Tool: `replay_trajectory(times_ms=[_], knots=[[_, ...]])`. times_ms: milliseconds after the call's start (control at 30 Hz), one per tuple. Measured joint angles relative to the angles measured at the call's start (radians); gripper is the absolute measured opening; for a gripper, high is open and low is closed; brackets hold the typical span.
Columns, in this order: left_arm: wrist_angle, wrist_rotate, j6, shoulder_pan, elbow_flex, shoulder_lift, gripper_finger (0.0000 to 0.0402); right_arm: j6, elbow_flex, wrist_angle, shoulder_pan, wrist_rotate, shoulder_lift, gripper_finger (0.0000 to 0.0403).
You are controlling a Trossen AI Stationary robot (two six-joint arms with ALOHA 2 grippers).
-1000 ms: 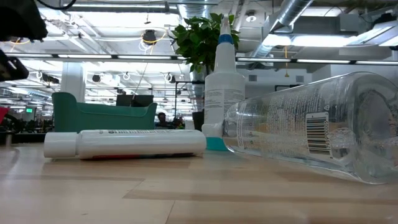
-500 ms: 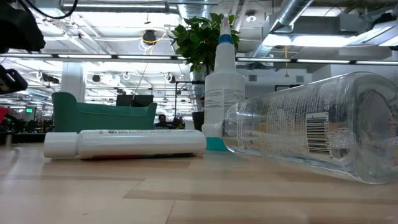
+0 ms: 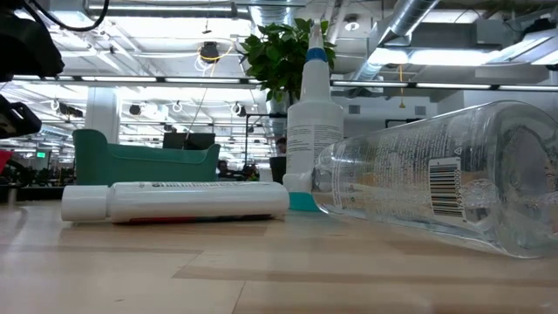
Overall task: Pick & Place Kitchen Items
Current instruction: Put the blue sponge into the red bin, then put the white towel into the green bin
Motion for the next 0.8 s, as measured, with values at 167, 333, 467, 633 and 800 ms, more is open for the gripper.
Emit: replay_trajectory(times_ms=[167,333,467,633,800], knots=[[-0.001,0.0,0.0,0.0,0.0,0.0,0.0037,0.0,0.0,0.0,0.0,-0.017,0.0,0.025],[-0.001,-0.001,0.0,0.0,0.0,0.0,0.0069,0.0,0.0,0.0,0.0,-0.021,0.0,0.025],[-0.001,-0.015,0.006,0.0,0.0,-0.004,0.0094,0.0,0.0,0.0,0.0,-0.021,0.0,0.025],[-0.001,-0.033,0.026,0.0,0.0,-0.004,0.012,0.0,0.0,0.0,0.0,-0.021,0.0,0.025],[0.0,-0.037,0.033,0.0,0.0,-0.004,0.0137,0.0,0.0,0.0,0.0,-0.021,0.0,0.025]])
